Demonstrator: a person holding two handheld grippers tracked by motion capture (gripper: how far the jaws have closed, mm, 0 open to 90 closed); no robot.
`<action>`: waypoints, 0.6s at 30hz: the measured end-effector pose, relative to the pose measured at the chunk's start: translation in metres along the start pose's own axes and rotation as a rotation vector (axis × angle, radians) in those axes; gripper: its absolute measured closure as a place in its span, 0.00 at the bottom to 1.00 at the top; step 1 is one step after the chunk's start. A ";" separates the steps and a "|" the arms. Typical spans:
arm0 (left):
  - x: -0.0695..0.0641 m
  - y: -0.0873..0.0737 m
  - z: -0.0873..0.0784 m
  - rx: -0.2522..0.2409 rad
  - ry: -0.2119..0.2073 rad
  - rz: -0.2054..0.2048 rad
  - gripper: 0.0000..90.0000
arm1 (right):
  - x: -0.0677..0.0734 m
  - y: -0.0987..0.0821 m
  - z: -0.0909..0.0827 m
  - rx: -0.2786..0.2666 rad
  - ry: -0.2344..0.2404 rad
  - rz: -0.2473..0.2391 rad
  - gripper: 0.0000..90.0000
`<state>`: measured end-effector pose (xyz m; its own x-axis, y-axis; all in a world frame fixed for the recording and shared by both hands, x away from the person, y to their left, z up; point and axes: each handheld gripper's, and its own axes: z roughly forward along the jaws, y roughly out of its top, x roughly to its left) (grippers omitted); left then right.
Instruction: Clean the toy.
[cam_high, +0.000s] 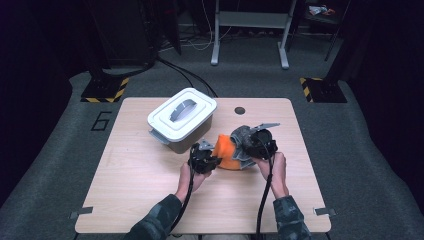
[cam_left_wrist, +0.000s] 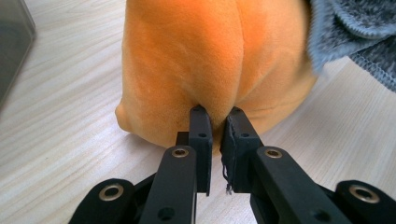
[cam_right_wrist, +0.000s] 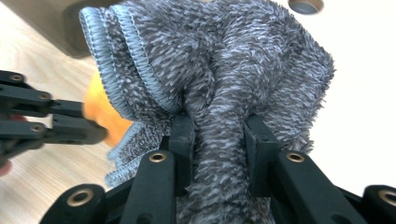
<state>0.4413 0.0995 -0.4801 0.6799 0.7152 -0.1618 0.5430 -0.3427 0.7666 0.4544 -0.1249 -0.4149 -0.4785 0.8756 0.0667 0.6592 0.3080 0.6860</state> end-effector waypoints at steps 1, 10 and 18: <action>0.000 0.000 0.000 0.000 0.000 0.000 0.92 | -0.003 -0.002 0.000 0.001 -0.006 0.011 0.77; -0.001 0.001 0.000 -0.001 0.002 0.009 0.92 | -0.026 -0.026 0.009 0.047 -0.062 0.064 0.77; 0.000 0.000 0.000 0.004 0.011 0.016 0.92 | -0.041 -0.050 0.037 0.166 -0.090 0.098 0.77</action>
<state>0.4413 0.0998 -0.4796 0.6831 0.7162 -0.1432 0.5343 -0.3563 0.7666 0.4625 -0.1620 -0.4792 -0.3585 0.9318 0.0569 0.7899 0.2703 0.5505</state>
